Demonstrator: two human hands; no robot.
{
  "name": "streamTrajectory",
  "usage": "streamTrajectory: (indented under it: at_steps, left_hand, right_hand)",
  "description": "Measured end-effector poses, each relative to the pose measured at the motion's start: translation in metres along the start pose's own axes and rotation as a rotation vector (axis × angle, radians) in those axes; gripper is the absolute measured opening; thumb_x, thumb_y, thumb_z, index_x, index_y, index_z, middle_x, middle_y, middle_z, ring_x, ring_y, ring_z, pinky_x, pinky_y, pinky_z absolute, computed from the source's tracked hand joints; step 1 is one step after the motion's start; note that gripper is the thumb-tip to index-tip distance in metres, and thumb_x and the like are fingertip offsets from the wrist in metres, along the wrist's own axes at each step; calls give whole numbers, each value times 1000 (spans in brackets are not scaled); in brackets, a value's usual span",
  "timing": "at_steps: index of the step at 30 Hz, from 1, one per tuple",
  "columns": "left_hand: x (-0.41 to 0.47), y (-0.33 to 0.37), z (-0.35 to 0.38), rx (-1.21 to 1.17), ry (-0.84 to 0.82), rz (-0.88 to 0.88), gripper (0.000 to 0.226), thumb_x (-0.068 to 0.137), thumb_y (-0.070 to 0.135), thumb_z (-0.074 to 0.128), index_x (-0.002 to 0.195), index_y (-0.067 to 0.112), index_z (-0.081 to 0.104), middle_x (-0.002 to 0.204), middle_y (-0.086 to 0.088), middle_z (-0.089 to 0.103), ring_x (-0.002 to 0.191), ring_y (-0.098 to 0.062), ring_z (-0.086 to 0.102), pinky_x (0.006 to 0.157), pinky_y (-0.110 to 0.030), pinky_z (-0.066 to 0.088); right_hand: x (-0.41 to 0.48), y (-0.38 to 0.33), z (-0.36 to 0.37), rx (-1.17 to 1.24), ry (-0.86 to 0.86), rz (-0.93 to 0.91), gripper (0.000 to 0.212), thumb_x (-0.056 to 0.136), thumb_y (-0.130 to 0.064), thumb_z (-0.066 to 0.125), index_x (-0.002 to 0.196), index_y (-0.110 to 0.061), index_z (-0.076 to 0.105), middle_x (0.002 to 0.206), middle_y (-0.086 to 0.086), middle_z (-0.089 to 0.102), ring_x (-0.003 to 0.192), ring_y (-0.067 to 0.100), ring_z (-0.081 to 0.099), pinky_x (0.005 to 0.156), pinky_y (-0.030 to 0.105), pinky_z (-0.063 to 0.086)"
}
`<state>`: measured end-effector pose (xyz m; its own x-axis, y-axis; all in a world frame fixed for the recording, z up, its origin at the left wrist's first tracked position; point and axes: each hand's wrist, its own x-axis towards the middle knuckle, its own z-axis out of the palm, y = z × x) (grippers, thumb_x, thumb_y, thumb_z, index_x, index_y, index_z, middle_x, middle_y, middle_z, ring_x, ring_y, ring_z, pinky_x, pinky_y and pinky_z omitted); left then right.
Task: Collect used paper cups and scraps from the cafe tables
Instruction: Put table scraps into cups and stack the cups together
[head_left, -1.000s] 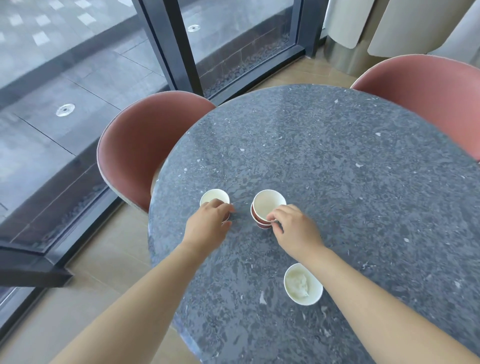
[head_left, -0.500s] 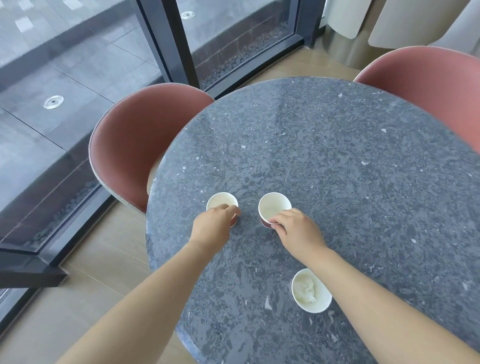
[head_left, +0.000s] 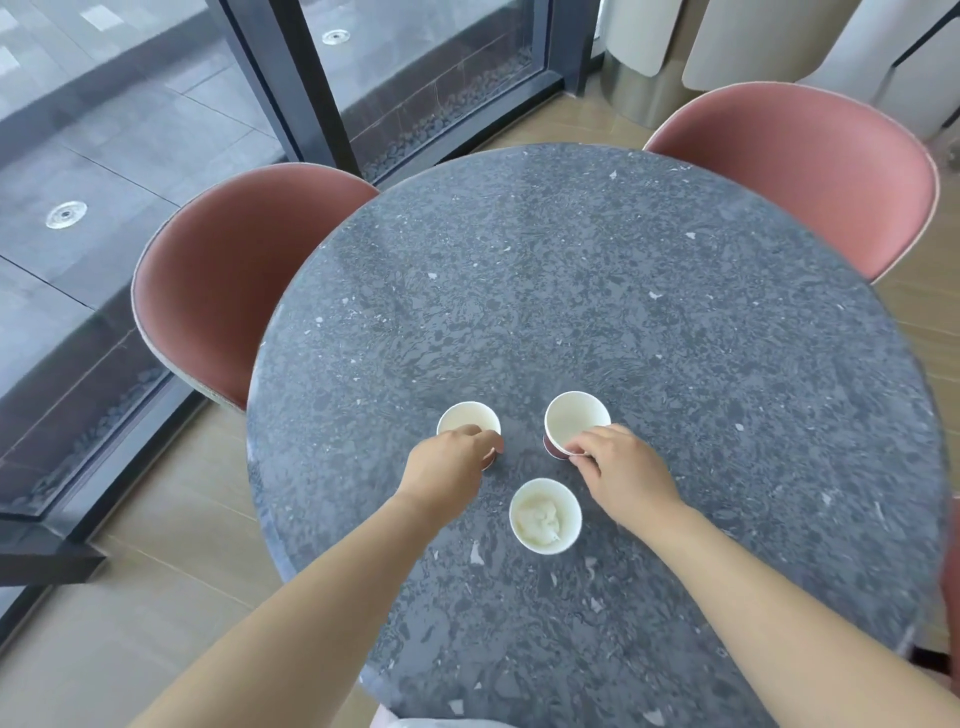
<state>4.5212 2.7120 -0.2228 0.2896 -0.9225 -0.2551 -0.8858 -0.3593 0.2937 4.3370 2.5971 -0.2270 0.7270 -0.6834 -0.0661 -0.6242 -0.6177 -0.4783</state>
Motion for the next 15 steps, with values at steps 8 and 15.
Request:
streamTrajectory:
  at_steps: [8, 15]
  left_hand:
    - [-26, 21, 13, -34, 5, -75, 42, 84, 6, 45, 112, 36, 54, 106, 10, 58, 91, -20, 58, 56, -27, 37]
    - [-46, 35, 19, -64, 56, -174, 26, 90, 18, 49, 108, 36, 56, 106, 11, 59, 90, -20, 58, 65, -33, 51]
  right_hand:
    - [-33, 16, -5, 8, -52, -23, 11, 86, -18, 60, 94, -16, 66, 95, -2, 67, 97, 20, 53, 70, 30, 43]
    - [-42, 21, -11, 0, -63, -71, 12, 87, -21, 58, 96, -18, 66, 98, -5, 67, 98, 19, 53, 68, 29, 42]
